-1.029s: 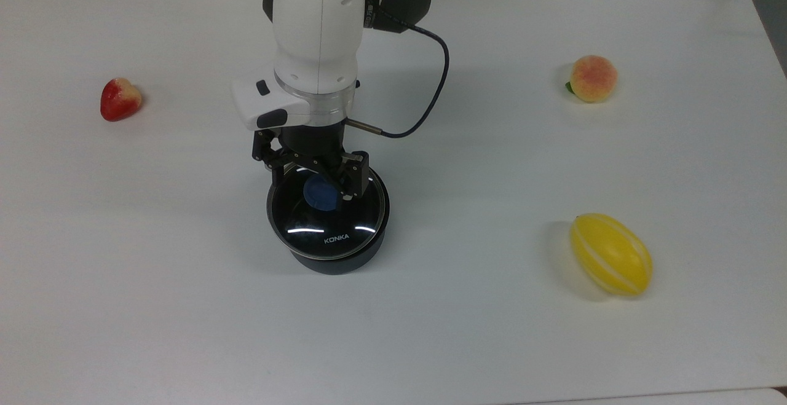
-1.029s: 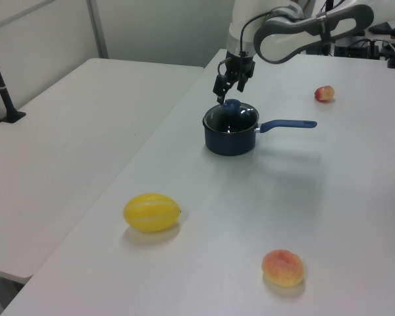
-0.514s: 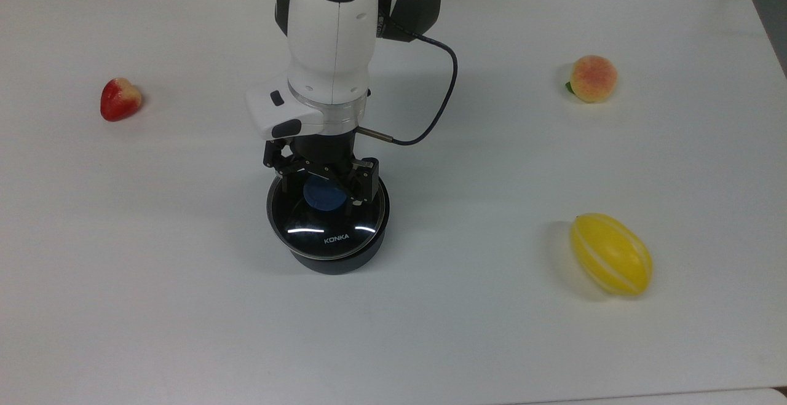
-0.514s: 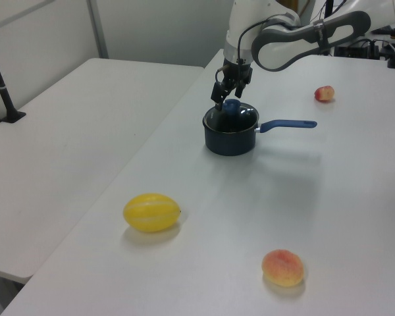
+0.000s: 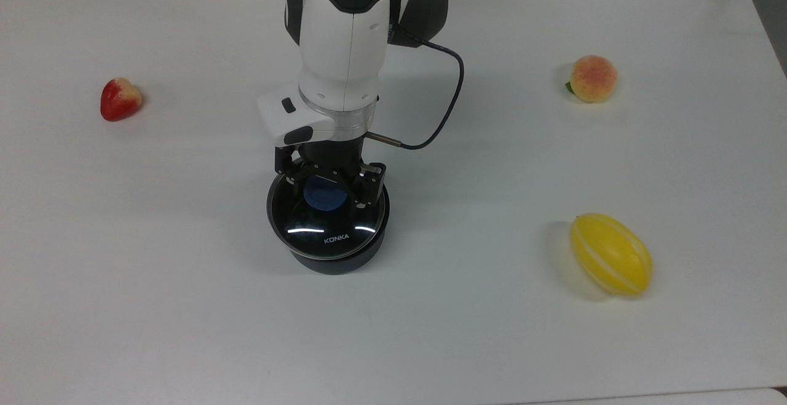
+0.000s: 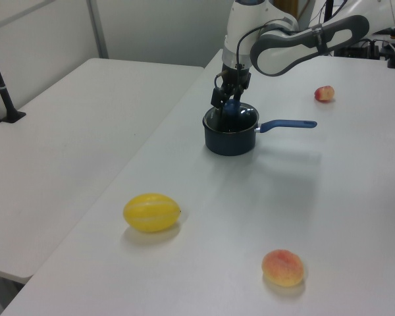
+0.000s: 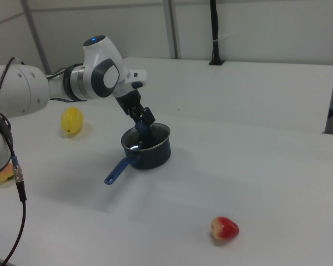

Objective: Open lid
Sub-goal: 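Lower the gripper and grasp the blue knob of the glass lid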

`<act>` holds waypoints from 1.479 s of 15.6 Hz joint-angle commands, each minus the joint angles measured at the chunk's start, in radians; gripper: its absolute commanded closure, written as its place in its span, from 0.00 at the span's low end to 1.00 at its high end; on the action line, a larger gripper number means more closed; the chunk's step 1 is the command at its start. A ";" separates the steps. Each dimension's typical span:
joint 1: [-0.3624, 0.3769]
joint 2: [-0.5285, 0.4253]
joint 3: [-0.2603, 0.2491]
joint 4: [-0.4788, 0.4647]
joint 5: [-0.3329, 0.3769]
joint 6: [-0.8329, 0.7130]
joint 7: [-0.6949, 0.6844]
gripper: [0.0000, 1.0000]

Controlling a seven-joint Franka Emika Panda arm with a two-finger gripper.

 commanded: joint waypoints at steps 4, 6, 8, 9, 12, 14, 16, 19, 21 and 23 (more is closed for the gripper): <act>0.006 -0.012 0.001 -0.010 -0.027 0.005 0.029 0.89; 0.006 -0.014 0.001 -0.010 -0.028 0.005 0.029 0.99; 0.006 -0.017 0.001 -0.010 -0.028 0.004 0.027 0.99; 0.006 -0.018 0.001 -0.010 -0.028 0.004 0.026 0.99; 0.006 -0.024 0.001 -0.012 -0.047 -0.001 0.024 0.99; 0.008 -0.031 0.001 -0.012 -0.050 -0.002 0.023 0.98; 0.006 -0.037 0.001 -0.010 -0.054 -0.002 0.021 0.98; 0.006 -0.057 0.001 -0.012 -0.067 -0.005 0.021 0.98; 0.006 -0.086 0.002 -0.023 -0.077 -0.024 0.018 0.98; 0.005 -0.130 0.002 -0.049 -0.077 -0.035 0.004 0.98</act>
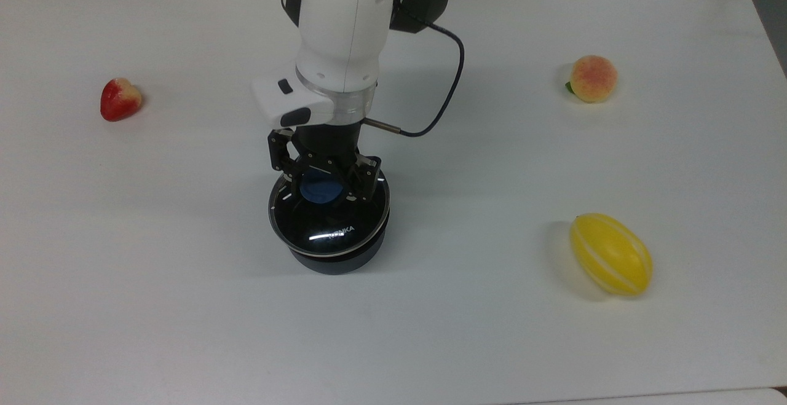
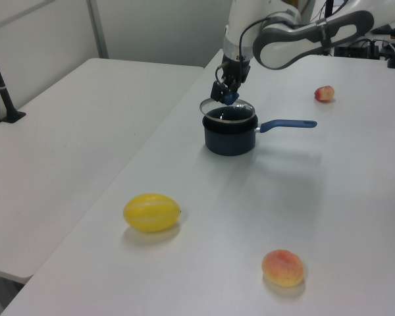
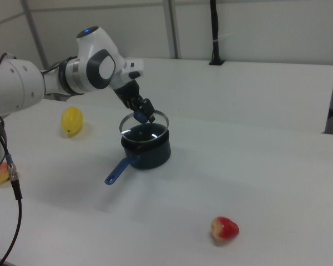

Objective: Open lid
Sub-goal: 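Lift the glass lid off the saucepan and carry it aside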

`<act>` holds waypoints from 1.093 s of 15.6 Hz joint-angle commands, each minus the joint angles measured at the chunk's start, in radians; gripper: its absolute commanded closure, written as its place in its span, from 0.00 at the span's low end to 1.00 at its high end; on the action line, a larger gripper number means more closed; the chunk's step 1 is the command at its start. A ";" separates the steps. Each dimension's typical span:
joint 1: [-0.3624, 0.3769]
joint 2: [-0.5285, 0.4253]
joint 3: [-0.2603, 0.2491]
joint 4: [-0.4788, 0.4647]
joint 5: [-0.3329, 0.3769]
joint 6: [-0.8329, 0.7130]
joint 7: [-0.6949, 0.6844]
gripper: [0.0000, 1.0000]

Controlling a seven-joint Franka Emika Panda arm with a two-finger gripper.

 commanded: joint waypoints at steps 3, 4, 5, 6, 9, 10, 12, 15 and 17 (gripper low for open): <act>0.003 -0.154 0.002 -0.098 -0.023 -0.044 -0.010 0.98; 0.003 -0.180 0.002 -0.113 -0.023 -0.062 -0.026 0.99; 0.004 -0.206 0.002 -0.130 -0.023 -0.087 -0.052 1.00; 0.007 -0.235 0.002 -0.150 -0.020 -0.116 -0.073 1.00; 0.009 -0.334 0.002 -0.228 -0.009 -0.177 -0.141 1.00; 0.009 -0.368 0.002 -0.253 -0.006 -0.199 -0.170 1.00; 0.012 -0.428 0.002 -0.300 -0.003 -0.243 -0.219 1.00; 0.029 -0.500 0.002 -0.370 0.026 -0.306 -0.244 1.00; 0.049 -0.545 0.004 -0.414 0.040 -0.343 -0.245 1.00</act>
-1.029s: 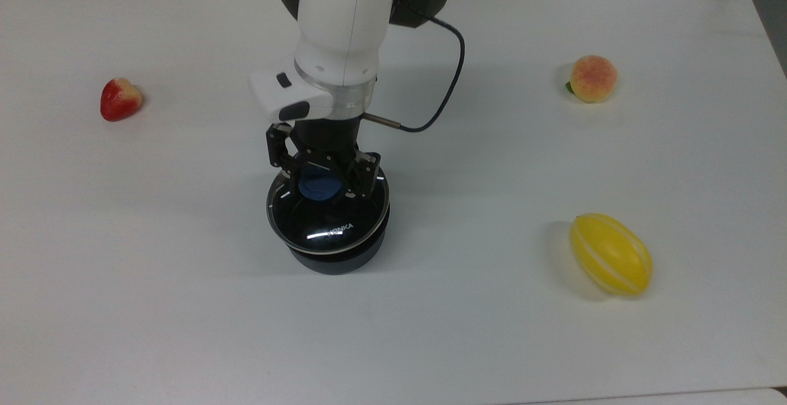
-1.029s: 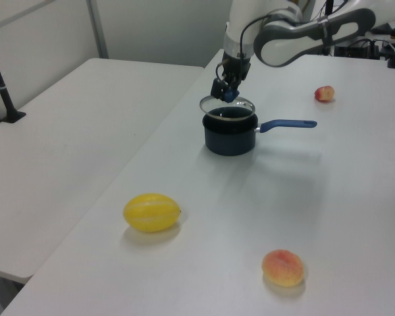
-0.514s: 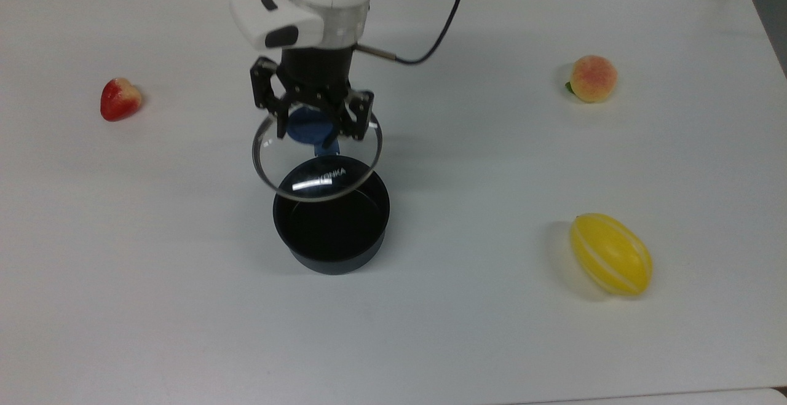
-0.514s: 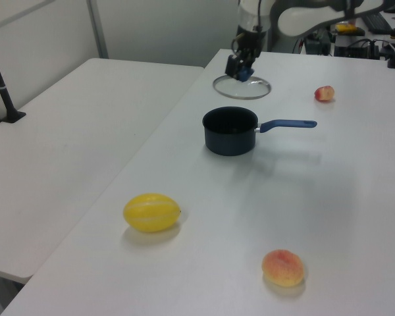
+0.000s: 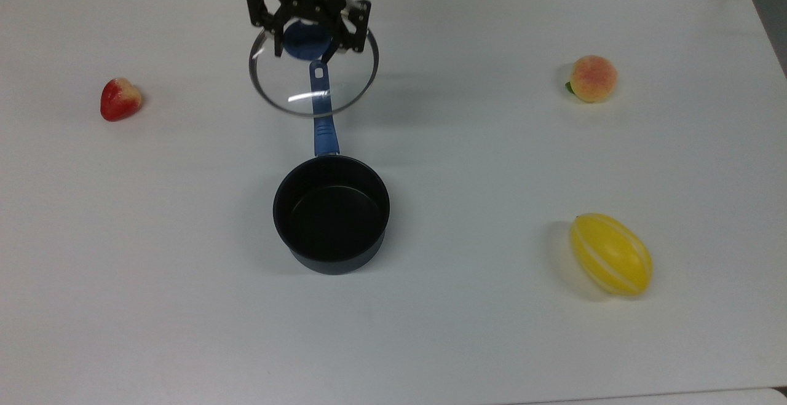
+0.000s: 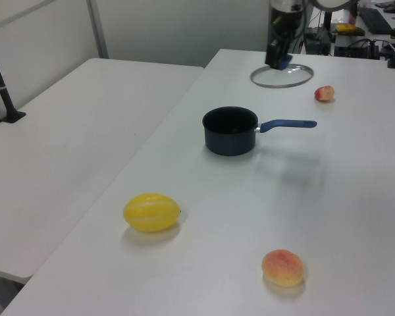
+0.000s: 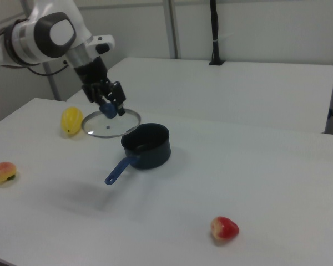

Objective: Open lid
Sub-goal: 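Lift the glass lid off the saucepan and carry it aside, then lower the held lid onto the table beside the saucepan handle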

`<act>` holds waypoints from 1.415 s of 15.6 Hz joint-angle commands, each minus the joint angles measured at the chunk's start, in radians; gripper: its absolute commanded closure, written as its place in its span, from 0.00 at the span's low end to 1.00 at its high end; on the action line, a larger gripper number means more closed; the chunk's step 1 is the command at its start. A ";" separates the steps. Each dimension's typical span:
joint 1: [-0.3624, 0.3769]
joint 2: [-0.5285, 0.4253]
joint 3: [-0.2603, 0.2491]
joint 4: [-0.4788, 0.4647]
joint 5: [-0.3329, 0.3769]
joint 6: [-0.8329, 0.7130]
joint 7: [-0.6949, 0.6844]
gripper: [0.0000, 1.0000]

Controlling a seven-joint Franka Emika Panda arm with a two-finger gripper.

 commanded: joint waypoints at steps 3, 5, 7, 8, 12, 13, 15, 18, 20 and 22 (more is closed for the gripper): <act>0.084 -0.176 -0.002 -0.203 0.027 -0.060 -0.020 1.00; 0.113 -0.239 0.000 -0.283 0.026 -0.061 -0.022 1.00; 0.155 -0.311 0.000 -0.387 0.027 -0.061 -0.020 1.00; 0.173 -0.342 0.003 -0.430 0.027 -0.061 -0.019 1.00; 0.178 -0.365 0.070 -0.548 0.027 -0.041 -0.009 1.00; 0.179 -0.364 0.072 -0.564 0.027 -0.022 -0.011 1.00; 0.179 -0.364 0.075 -0.608 0.026 0.019 -0.020 1.00; 0.176 -0.356 0.075 -0.663 0.021 0.091 -0.023 1.00; 0.169 -0.353 0.075 -0.712 0.012 0.169 -0.023 1.00; 0.153 -0.347 0.075 -0.743 0.007 0.238 -0.025 1.00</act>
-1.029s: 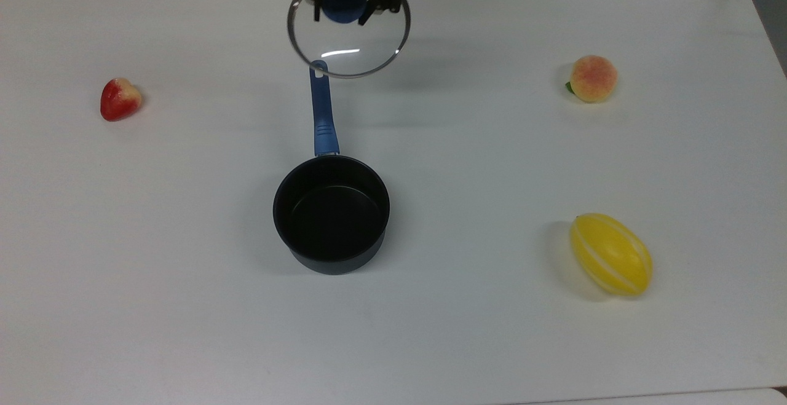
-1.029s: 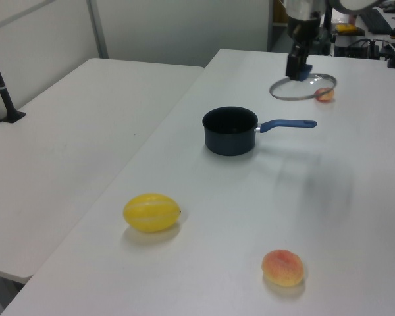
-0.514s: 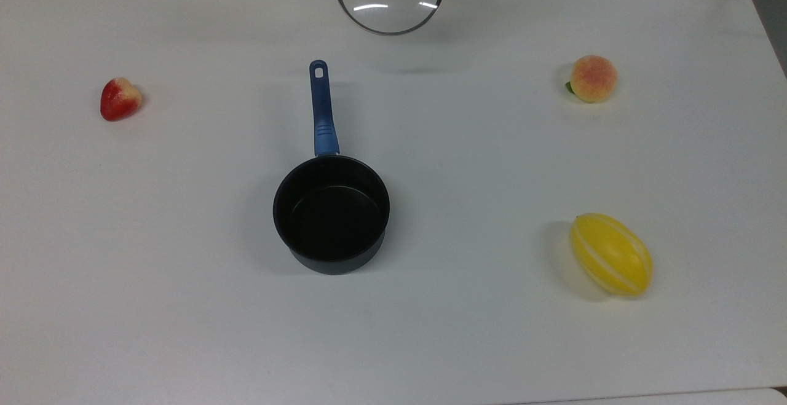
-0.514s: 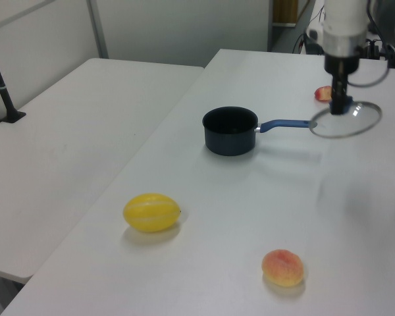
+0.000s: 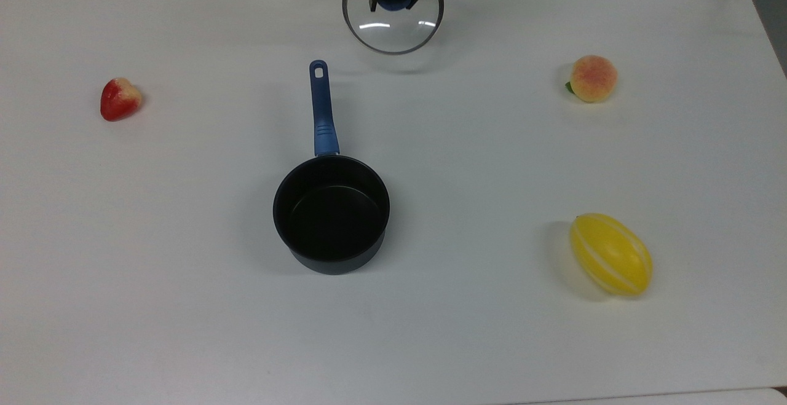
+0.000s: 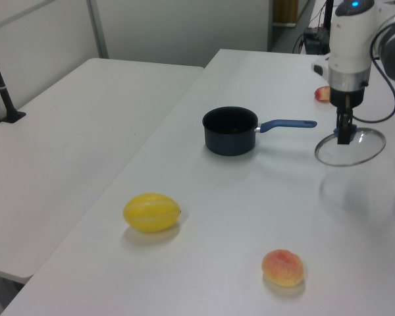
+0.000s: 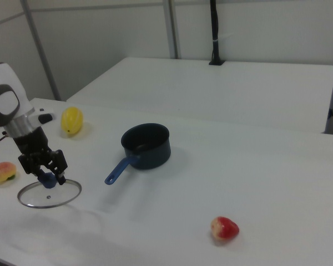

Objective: Open lid
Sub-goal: 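Lower the held lid onto the table beside the saucepan handle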

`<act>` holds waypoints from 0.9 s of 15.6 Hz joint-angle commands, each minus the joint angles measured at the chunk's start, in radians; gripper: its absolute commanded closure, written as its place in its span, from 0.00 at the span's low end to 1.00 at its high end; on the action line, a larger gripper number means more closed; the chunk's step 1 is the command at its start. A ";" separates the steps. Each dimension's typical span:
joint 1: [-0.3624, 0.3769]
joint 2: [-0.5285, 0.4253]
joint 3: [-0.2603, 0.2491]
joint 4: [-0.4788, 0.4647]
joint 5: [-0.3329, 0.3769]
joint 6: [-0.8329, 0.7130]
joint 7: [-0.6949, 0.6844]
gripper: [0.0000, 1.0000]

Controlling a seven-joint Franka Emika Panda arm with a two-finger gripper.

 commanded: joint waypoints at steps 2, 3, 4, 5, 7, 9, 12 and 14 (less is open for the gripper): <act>-0.029 0.001 -0.005 -0.078 -0.008 0.149 -0.031 1.00; -0.039 0.012 -0.005 -0.078 -0.008 0.175 -0.031 1.00; -0.040 0.026 -0.005 -0.078 -0.008 0.195 -0.032 1.00; -0.042 0.037 -0.005 -0.079 -0.010 0.215 -0.032 1.00; -0.051 0.058 -0.005 -0.081 -0.010 0.267 -0.032 1.00; -0.071 0.078 -0.005 -0.081 -0.017 0.305 -0.037 1.00; -0.092 0.127 -0.005 -0.082 -0.052 0.373 -0.037 1.00; -0.112 0.149 -0.005 -0.082 -0.085 0.402 -0.037 1.00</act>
